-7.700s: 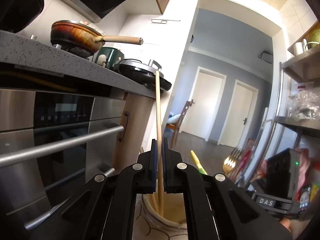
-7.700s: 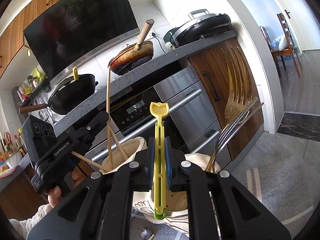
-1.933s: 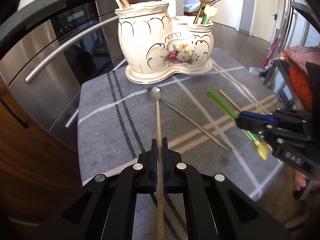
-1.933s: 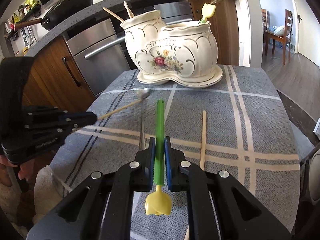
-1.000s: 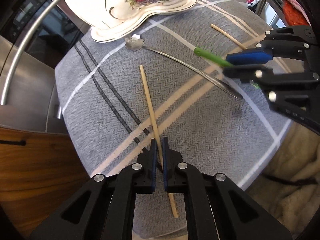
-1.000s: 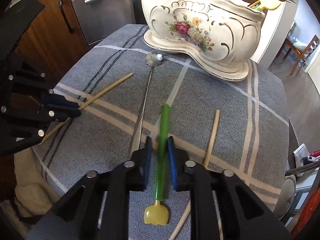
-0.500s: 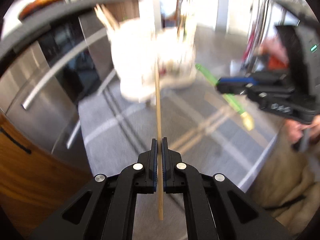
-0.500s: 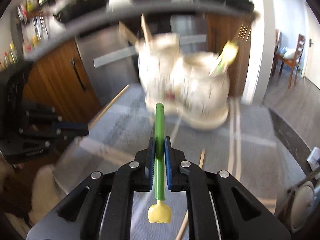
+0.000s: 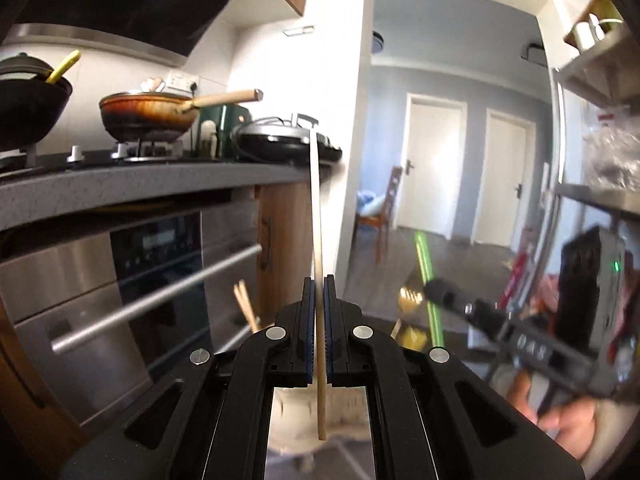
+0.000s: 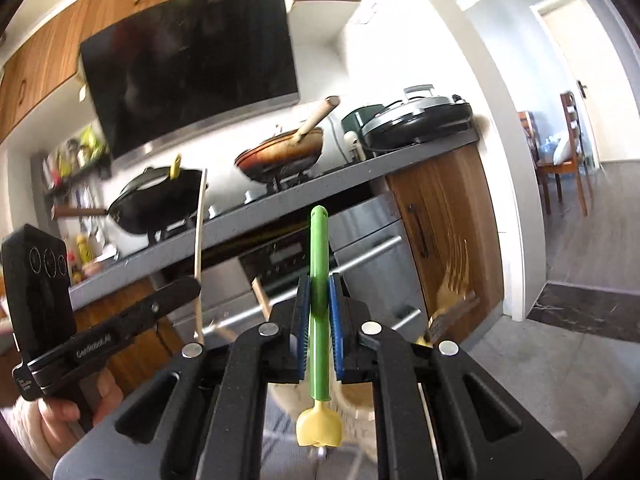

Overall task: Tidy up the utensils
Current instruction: 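Carry the green utensil over the smaller pot while the left tool carries the chopstick over the taller pot, then open the right tool to drop the green utensil into the smaller pot while the left tool releases the chopstick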

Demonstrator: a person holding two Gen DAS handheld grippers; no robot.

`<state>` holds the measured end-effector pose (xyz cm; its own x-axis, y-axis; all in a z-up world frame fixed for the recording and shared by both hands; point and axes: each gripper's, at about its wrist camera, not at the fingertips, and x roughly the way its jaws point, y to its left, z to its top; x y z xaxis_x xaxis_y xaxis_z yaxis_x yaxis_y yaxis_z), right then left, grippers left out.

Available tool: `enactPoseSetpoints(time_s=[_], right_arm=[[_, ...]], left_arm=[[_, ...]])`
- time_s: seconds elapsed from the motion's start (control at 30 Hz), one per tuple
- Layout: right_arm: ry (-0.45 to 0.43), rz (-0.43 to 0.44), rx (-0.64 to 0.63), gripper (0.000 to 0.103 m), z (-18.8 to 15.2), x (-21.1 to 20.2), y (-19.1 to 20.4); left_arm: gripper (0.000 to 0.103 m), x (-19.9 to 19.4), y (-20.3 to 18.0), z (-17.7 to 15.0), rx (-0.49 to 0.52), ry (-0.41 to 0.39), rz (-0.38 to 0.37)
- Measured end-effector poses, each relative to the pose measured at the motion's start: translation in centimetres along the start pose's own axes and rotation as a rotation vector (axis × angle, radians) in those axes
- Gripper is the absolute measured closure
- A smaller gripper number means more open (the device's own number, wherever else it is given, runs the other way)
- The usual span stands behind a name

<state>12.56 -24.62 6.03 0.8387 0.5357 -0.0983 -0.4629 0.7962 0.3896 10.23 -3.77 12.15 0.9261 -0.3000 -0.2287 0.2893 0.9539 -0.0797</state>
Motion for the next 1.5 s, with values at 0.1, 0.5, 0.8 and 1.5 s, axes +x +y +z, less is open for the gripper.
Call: enactPoseSetpoints(time_s=[0.1, 0.5, 0.8, 1.5], right_arm=[[-0.011, -0.055, -0.028, 0.094, 0.1, 2.6, -0.2], [0.041, -0.136, -0.218, 0.094, -3.1, 6.7, 0.3], [0.135, -0.117, -0.233, 0.094, -4.5, 5.1, 0.6], [0.181, -0.107, -0.18, 0.076, -5.4, 3.8, 0.2]], left_arm=[[0.098, 3.3, -0.2, 0.9, -0.003, -0.026, 0.03], [0.098, 8.2, -1.6, -2.6, 0.157, -0.008, 0.103], [0.098, 5.8, -1.7, -3.9, 0.218, 0.025, 0.07], [0.075, 5.2, -1.7, -4.2, 0.247, 0.063, 0.086]])
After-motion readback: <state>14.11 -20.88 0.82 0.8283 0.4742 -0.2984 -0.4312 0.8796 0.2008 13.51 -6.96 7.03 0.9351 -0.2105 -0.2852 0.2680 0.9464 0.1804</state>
